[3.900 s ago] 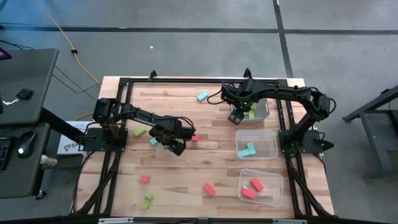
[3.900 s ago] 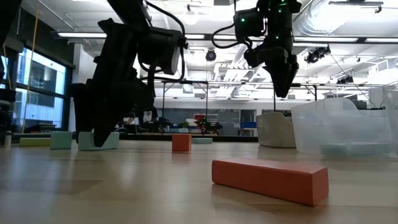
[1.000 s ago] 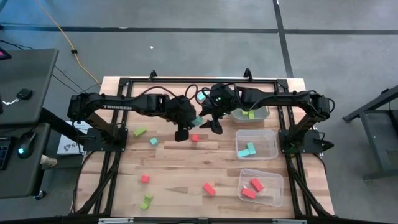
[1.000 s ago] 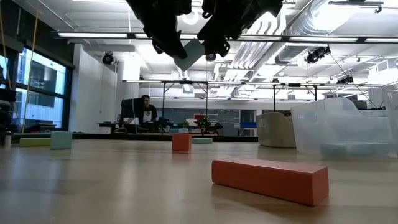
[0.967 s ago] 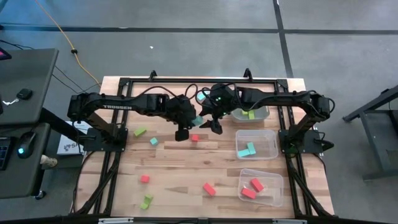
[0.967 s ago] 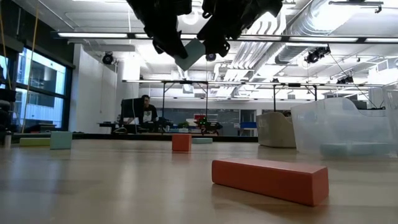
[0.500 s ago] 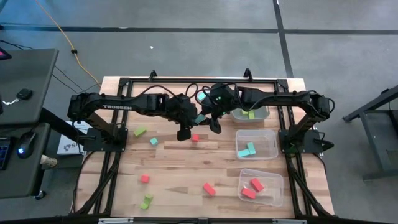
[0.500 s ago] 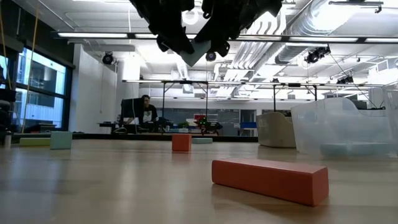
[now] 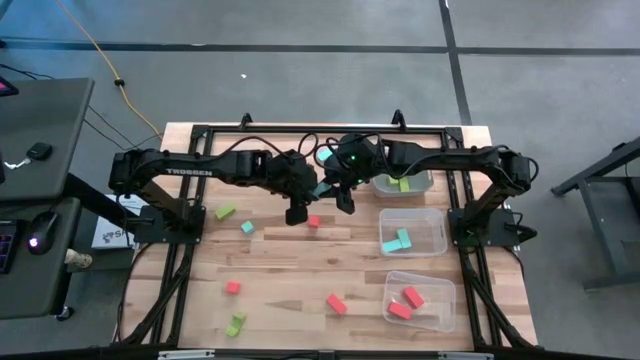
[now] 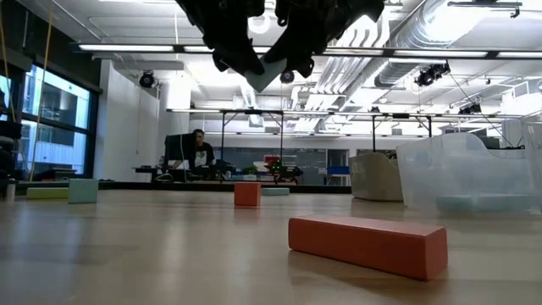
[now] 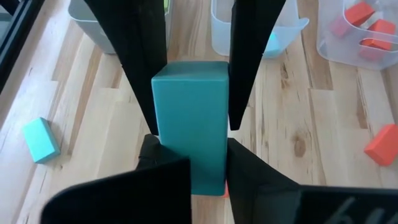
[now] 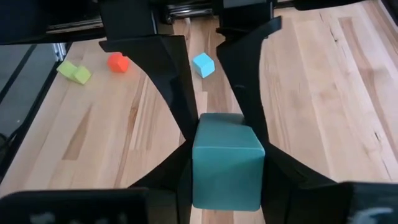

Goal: Sort & place blocks by color
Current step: Put the light blue block into the top transparent bin

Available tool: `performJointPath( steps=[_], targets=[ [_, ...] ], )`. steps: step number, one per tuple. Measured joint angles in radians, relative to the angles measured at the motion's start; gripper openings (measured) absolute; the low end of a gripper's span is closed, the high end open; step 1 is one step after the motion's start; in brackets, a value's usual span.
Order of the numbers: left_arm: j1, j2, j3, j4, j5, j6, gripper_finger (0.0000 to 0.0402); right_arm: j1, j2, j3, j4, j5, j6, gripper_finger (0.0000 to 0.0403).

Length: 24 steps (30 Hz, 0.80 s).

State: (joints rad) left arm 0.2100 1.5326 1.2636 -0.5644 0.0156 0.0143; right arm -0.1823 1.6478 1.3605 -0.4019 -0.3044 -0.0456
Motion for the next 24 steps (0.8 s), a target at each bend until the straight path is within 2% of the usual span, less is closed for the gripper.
performJointPath(
  steps=[6,13,18,24],
  targets=[
    [0.000,0.001,0.000,0.002,-0.005,0.000,0.0075,0.000,0.000,0.000,-0.015,0.003,0.023,0.0111],
    [0.000,0.000,0.000,0.007,-0.009,-0.012,0.0132,0.000,0.000,0.000,-0.158,0.020,0.047,0.0111],
    [0.000,0.000,0.000,-0.019,-0.048,-0.030,0.0148,0.000,0.001,0.000,-0.315,0.041,0.082,0.0111],
    [0.000,0.000,0.000,-0.057,-0.098,-0.041,0.0147,0.004,0.001,0.000,-0.531,0.057,0.108,0.0111]
  ],
)
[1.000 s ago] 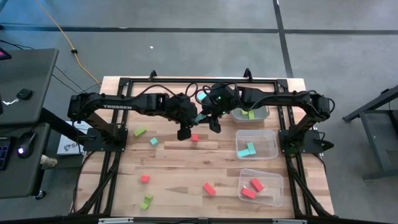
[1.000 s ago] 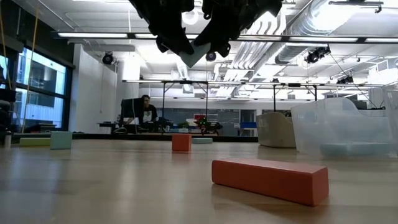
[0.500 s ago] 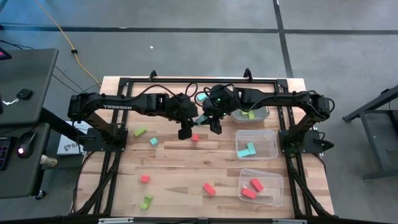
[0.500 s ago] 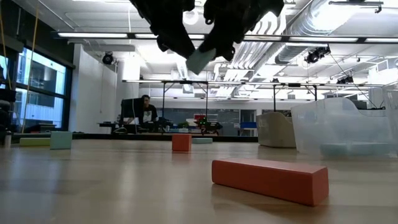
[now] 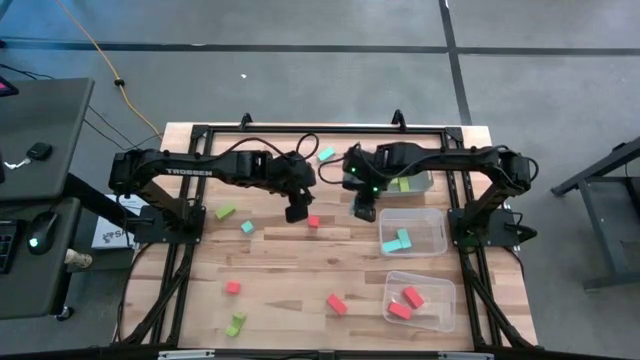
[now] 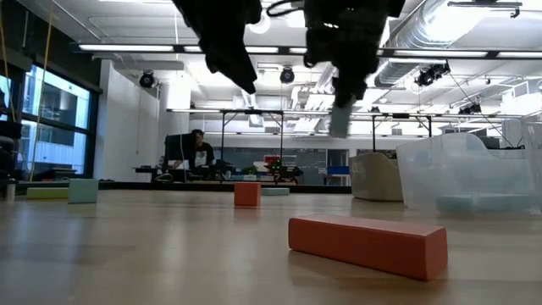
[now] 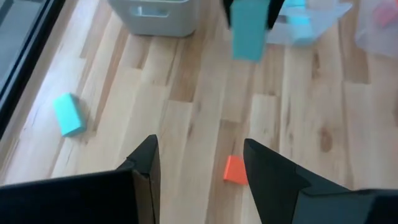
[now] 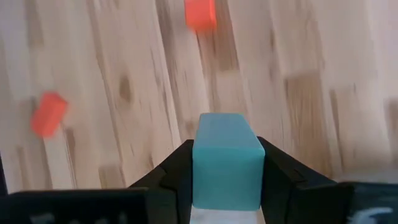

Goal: Sort & place blocks by color
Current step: Put the light blue block into the top transparent bin

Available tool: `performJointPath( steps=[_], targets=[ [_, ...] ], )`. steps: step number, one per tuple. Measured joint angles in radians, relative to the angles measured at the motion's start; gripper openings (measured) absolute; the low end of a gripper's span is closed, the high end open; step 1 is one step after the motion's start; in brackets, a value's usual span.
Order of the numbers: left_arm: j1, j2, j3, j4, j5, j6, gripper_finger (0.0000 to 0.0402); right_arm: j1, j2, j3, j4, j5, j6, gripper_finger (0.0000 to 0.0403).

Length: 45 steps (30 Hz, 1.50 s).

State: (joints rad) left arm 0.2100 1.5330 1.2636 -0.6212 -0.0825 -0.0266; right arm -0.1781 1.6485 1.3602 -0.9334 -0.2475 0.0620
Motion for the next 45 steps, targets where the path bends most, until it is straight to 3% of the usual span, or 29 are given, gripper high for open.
performJointPath(
  steps=[16,28,37,45],
  targets=[
    [0.008,0.000,0.000,-0.019,-0.015,0.004,0.0149,0.082,0.000,0.000,-0.416,0.042,0.098,0.0111],
    [0.044,0.000,0.000,-0.032,-0.015,0.004,0.0149,0.162,0.000,0.000,-0.590,0.127,0.148,0.0111],
    [0.053,-0.001,0.000,-0.073,-0.015,0.004,0.0149,0.212,-0.001,-0.005,-0.585,0.187,0.164,0.0111],
    [0.052,-0.001,0.000,-0.074,-0.015,0.004,0.0148,0.214,-0.041,-0.209,-0.526,0.107,0.226,0.0111]
  ],
)
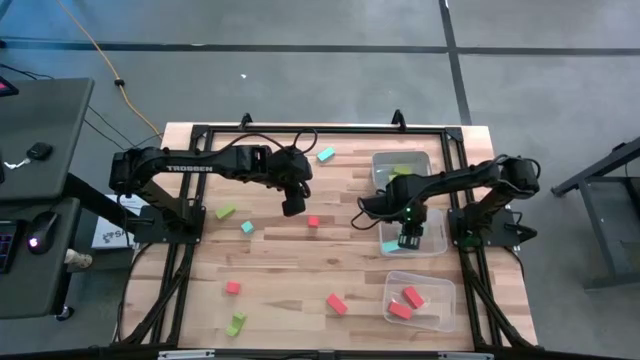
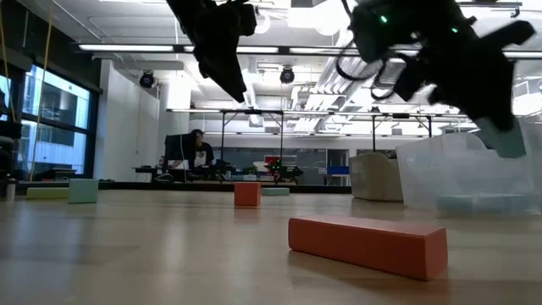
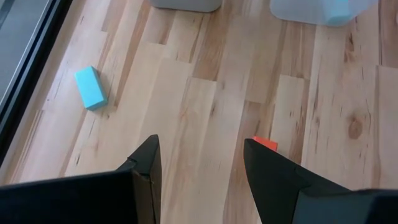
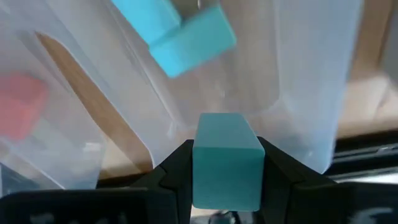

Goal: Sort & place blocks by color
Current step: Put the light blue block into the top transparent bin

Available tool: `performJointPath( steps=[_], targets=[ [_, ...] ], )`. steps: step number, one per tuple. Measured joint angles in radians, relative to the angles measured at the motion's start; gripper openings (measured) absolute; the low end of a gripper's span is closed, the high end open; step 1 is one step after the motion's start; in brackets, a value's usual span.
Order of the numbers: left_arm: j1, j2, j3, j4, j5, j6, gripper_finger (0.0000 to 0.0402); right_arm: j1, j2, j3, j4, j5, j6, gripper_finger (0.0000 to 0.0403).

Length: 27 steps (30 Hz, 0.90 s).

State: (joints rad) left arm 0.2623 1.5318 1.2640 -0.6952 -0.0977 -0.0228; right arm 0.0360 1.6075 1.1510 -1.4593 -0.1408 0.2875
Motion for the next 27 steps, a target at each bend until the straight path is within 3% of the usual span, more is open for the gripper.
performJointPath(
  steps=[10,17,27],
  targets=[
    [0.000,0.000,0.000,0.003,0.000,0.000,0.0149,-0.001,-0.023,-0.179,0.156,-0.071,0.007,0.0111],
    [0.000,0.000,0.000,0.003,0.000,-0.001,0.0148,-0.002,-0.023,-0.233,0.240,-0.091,0.027,0.0112],
    [-0.001,0.000,0.000,0.003,0.000,-0.019,0.0149,-0.003,-0.023,-0.265,0.282,-0.087,0.027,0.0161]
  ],
)
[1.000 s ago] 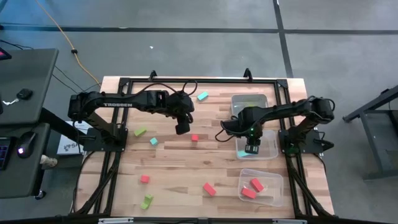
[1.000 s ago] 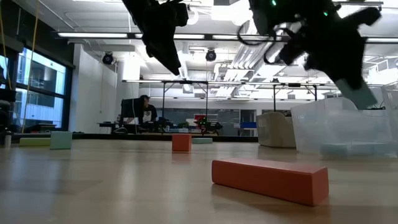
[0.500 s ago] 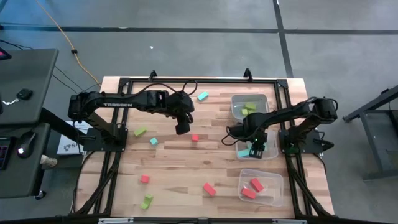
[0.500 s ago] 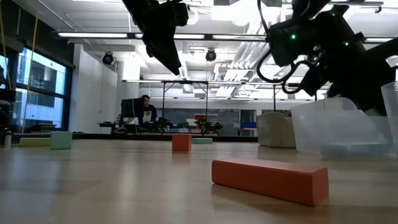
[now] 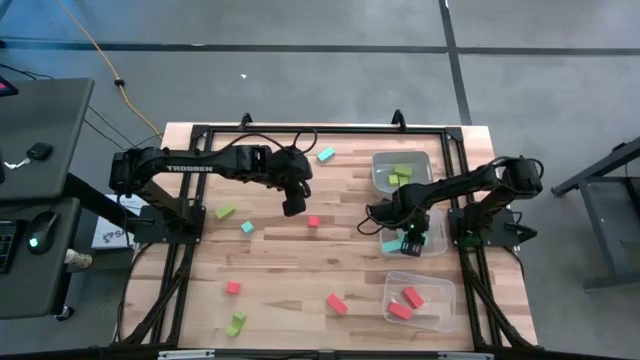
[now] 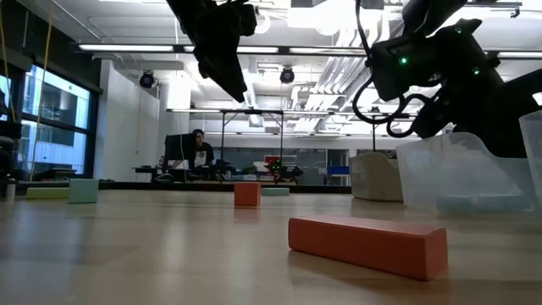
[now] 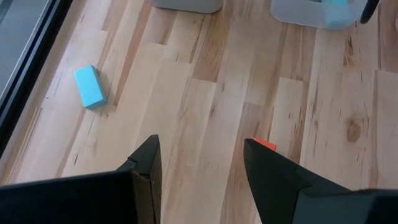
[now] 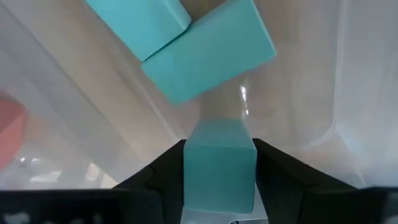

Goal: Sort & place blocks by color
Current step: Put the light blue block into the top transparent bin, then put the light green block into the gray bin

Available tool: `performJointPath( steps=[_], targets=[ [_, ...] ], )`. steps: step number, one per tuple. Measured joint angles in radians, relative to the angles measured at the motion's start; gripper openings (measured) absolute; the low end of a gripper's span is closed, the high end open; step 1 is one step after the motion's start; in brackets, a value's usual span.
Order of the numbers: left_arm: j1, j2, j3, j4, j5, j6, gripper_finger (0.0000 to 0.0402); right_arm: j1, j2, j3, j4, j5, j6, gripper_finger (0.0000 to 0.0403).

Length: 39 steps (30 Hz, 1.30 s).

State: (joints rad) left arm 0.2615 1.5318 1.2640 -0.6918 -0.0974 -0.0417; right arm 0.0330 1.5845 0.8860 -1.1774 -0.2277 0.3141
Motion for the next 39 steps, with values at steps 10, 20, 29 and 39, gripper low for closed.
performJointPath(
  steps=[10,20,29,39],
  targets=[
    [0.000,0.000,0.000,0.000,0.000,-0.008,0.0148,0.000,0.000,0.021,-0.027,0.006,-0.041,0.0202],
    [0.000,0.000,0.000,0.000,0.000,-0.067,0.0149,0.000,0.000,0.131,-0.146,0.032,-0.026,0.0228],
    [0.000,0.000,0.000,-0.141,0.000,-0.237,0.0148,0.000,-0.001,0.229,-0.188,0.077,-0.001,0.0229],
    [-0.006,-0.008,-0.109,-0.310,0.012,-0.398,0.0146,-0.007,-0.001,0.330,-0.199,0.187,-0.060,0.0229]
  ],
)
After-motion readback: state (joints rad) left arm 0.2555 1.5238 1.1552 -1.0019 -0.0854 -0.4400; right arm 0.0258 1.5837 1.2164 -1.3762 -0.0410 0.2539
